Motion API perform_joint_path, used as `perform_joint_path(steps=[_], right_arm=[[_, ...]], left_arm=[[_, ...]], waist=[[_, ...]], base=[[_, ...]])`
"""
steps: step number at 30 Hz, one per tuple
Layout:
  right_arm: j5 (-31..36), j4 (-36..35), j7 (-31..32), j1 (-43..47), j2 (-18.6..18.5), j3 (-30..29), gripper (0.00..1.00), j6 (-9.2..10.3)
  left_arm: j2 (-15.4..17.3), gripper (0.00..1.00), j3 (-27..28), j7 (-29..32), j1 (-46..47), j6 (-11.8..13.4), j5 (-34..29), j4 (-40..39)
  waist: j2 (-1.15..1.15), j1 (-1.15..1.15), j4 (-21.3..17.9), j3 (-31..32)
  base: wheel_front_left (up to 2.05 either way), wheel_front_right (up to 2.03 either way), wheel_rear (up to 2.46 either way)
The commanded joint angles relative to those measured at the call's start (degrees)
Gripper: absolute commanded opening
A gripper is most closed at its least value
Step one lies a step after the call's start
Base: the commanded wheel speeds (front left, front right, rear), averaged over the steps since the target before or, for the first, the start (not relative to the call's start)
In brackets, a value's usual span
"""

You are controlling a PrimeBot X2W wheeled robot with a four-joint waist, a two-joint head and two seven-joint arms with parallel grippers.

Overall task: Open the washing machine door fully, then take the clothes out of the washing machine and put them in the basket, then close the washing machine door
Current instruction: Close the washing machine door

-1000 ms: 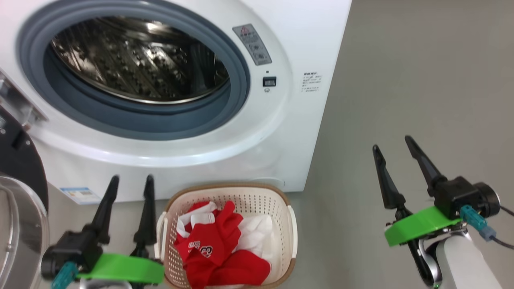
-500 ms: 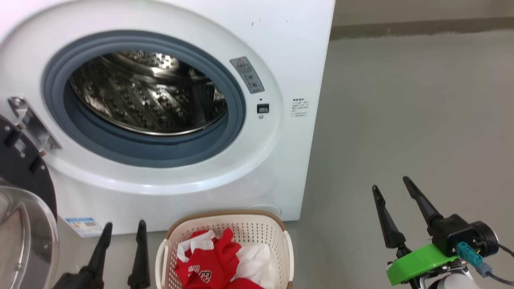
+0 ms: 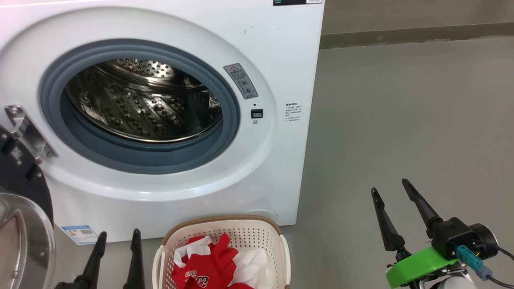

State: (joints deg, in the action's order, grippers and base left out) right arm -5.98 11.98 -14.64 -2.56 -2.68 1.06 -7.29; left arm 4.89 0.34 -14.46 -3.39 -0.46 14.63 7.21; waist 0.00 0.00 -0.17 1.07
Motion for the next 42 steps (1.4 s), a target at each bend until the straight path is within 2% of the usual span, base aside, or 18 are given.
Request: perform_joint_path(steps=[1,17,26,37,42], right_arm=[[0.0,-1.6,-0.4,-1.1,-0.2,1.4,1.0,-0.2],[-0.2,-1.5,-0.4,-1.4,-0.2,1.4,1.0,-0.2],[-0.7,-1.2,-0.4,-2.0,-0.2,1.7,1.0,-0.2],[-0.8,-0.8,-0.4,-2.0,-0.2,1.8,1.0,-0.2],[-0.6,-0.7,-0.4,-1.8,-0.2,1.6,1.0,-0.2]], left_arm=[[1.1,1.0,2.2,-0.3,1.0,0.5,0.2,-1.9],[1.5,1.0,2.0,0.1,1.0,2.6,-0.3,-2.7],[2.3,1.0,1.8,1.1,1.1,3.5,-0.5,-3.7],[2.4,1.0,0.8,0.8,0.5,2.7,0.1,-5.0],[2.3,1.0,0.7,0.4,0.2,3.8,-0.9,-5.7]], waist=[[0.0,0.0,0.0,-0.1],[0.0,0.0,-0.3,-0.9],[0.0,0.0,-0.1,-1.1],[0.0,0.0,0.3,-0.6],[0.0,0.0,0.5,-0.2]], base=[[0.0,0.0,0.0],[-0.18,0.18,0.0],[-1.56,1.56,0.0],[-1.46,1.46,0.0],[-0.37,0.37,0.0]])
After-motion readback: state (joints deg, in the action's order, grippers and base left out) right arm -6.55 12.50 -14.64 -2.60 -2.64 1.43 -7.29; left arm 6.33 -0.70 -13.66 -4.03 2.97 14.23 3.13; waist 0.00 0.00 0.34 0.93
